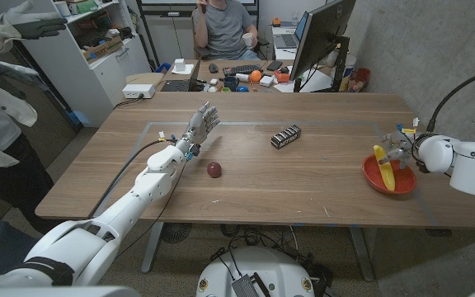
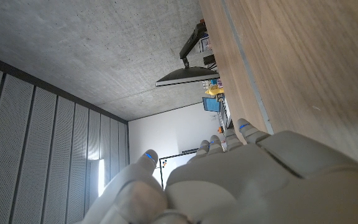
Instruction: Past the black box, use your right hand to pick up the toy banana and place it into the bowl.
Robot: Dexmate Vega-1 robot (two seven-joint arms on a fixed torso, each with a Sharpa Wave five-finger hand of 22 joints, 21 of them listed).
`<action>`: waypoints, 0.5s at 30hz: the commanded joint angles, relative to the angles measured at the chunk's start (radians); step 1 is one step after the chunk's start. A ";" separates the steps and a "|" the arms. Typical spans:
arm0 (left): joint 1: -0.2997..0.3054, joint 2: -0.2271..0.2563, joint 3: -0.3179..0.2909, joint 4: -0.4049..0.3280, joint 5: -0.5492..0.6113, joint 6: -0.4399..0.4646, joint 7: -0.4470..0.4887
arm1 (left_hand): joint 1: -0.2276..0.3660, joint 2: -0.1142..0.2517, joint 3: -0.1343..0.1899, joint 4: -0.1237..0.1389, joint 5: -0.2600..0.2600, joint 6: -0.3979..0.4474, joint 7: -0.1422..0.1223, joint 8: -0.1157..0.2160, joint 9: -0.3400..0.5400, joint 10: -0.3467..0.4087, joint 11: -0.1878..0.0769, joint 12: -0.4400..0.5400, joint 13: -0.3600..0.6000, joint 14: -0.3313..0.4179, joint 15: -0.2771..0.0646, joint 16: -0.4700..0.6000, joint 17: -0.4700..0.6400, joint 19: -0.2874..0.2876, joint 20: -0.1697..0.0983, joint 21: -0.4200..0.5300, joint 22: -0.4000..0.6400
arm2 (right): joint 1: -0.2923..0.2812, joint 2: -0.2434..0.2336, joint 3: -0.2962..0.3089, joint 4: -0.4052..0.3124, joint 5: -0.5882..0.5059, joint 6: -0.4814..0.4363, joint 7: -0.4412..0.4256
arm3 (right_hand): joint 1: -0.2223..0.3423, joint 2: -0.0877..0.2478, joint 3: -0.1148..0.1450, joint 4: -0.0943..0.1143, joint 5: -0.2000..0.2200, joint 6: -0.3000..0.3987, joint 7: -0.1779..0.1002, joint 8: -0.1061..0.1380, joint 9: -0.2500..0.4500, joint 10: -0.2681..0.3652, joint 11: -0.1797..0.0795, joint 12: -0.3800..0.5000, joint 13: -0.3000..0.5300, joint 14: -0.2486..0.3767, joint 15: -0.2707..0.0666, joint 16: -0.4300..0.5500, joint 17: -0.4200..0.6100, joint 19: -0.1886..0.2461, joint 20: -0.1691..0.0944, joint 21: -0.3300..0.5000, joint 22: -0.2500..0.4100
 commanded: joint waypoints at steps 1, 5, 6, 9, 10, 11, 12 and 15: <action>-0.008 -0.002 -0.002 0.015 -0.003 -0.002 -0.008 | -0.004 0.129 -0.004 0.002 -0.001 -0.109 -0.002 0.006 0.005 -0.156 0.007 0.005 0.003 -0.149 0.007 0.007 0.002 0.001 0.005 0.003 0.002 | -0.056 -0.001 0.057 -0.013 -0.006 -0.013 -0.057 | -0.064 -0.035 -0.043 0.022 0.018 -0.001 -0.010 0.013 -0.008 -0.001 -0.011 -0.021 -0.014 -0.022 -0.147 0.013 -0.007 -0.017 -0.010 -0.013 -0.001; -0.008 -0.001 -0.002 0.017 -0.001 -0.006 -0.008 | -0.004 0.129 -0.004 0.002 -0.001 -0.110 -0.001 0.006 0.005 -0.156 0.007 0.005 0.003 -0.149 0.007 0.007 0.002 0.001 0.006 0.003 0.002 | -0.082 -0.001 0.087 -0.017 -0.028 -0.015 -0.042 | -0.123 -0.070 -0.087 0.046 0.037 -0.003 -0.009 0.017 -0.015 -0.002 -0.011 -0.040 -0.026 -0.053 -0.140 0.015 -0.013 -0.027 0.001 -0.027 -0.002; -0.007 -0.001 -0.003 0.016 -0.004 -0.004 -0.008 | -0.004 0.129 -0.005 0.002 -0.001 -0.110 -0.002 0.005 0.005 -0.156 0.007 0.005 0.003 -0.149 0.008 0.007 0.002 0.001 0.006 0.003 0.002 | -0.089 -0.001 0.095 -0.019 -0.033 -0.014 -0.040 | -0.127 -0.073 -0.091 0.048 0.040 -0.004 -0.009 0.017 -0.016 -0.004 -0.013 -0.043 -0.027 -0.056 -0.138 0.015 -0.014 -0.029 0.005 -0.028 -0.003; -0.006 0.000 -0.004 0.015 -0.003 -0.004 -0.006 | -0.004 0.129 -0.005 0.002 -0.001 -0.110 -0.002 0.005 0.005 -0.155 0.006 0.005 0.003 -0.149 0.008 0.007 0.002 0.001 0.006 0.003 0.002 | -0.076 0.000 0.083 -0.026 -0.052 -0.018 -0.035 | -0.167 -0.094 -0.119 0.064 0.052 -0.007 -0.002 0.018 -0.019 0.000 -0.005 -0.051 -0.032 -0.061 -0.126 0.020 -0.017 -0.033 0.022 -0.037 -0.004; -0.005 0.000 -0.004 0.014 -0.004 -0.004 -0.005 | -0.004 0.129 -0.005 0.002 -0.001 -0.110 -0.002 0.005 0.005 -0.155 0.007 0.005 0.003 -0.149 0.008 0.007 0.002 0.001 0.006 0.003 0.002 | -0.066 -0.001 0.072 -0.031 -0.063 -0.026 -0.034 | -0.175 -0.098 -0.125 0.067 0.054 -0.009 -0.004 0.017 -0.019 -0.002 -0.008 -0.054 -0.033 -0.066 -0.126 0.019 -0.018 -0.037 0.026 -0.040 -0.004; -0.006 0.000 -0.004 0.015 -0.004 -0.006 -0.008 | -0.003 0.129 -0.005 0.002 -0.001 -0.110 -0.002 0.006 0.005 -0.155 0.007 0.005 0.003 -0.148 0.008 0.007 0.002 0.001 0.006 0.003 0.002 | -0.065 -0.001 0.074 -0.032 -0.061 -0.025 -0.030 | -0.182 -0.101 -0.130 0.070 0.057 -0.010 -0.004 0.017 -0.020 -0.003 -0.008 -0.057 -0.034 -0.067 -0.124 0.020 -0.019 -0.044 0.035 -0.044 -0.005; -0.006 0.000 -0.004 0.014 -0.003 -0.005 -0.007 | -0.003 0.129 -0.005 0.002 -0.001 -0.110 -0.002 0.005 0.005 -0.156 0.007 0.005 0.003 -0.149 0.008 0.007 0.002 0.001 0.005 0.003 0.002 | -0.066 -0.001 0.075 -0.032 -0.059 -0.026 -0.032 | -0.193 -0.106 -0.138 0.075 0.061 -0.013 -0.006 0.017 -0.020 -0.006 -0.007 -0.061 -0.036 -0.073 -0.117 0.020 -0.020 -0.046 0.045 -0.047 -0.005; -0.003 0.001 -0.005 0.012 -0.002 -0.007 -0.004 | -0.003 0.129 -0.005 0.002 -0.001 -0.110 -0.002 0.005 0.005 -0.155 0.007 0.005 0.003 -0.149 0.008 0.007 0.002 0.001 0.006 0.003 0.002 | -0.096 -0.001 0.109 -0.038 -0.067 -0.032 -0.036 | -0.229 -0.118 -0.162 0.090 0.070 -0.016 -0.002 0.017 -0.022 -0.008 -0.006 -0.069 -0.040 -0.082 -0.100 0.021 -0.024 -0.058 0.080 -0.060 -0.006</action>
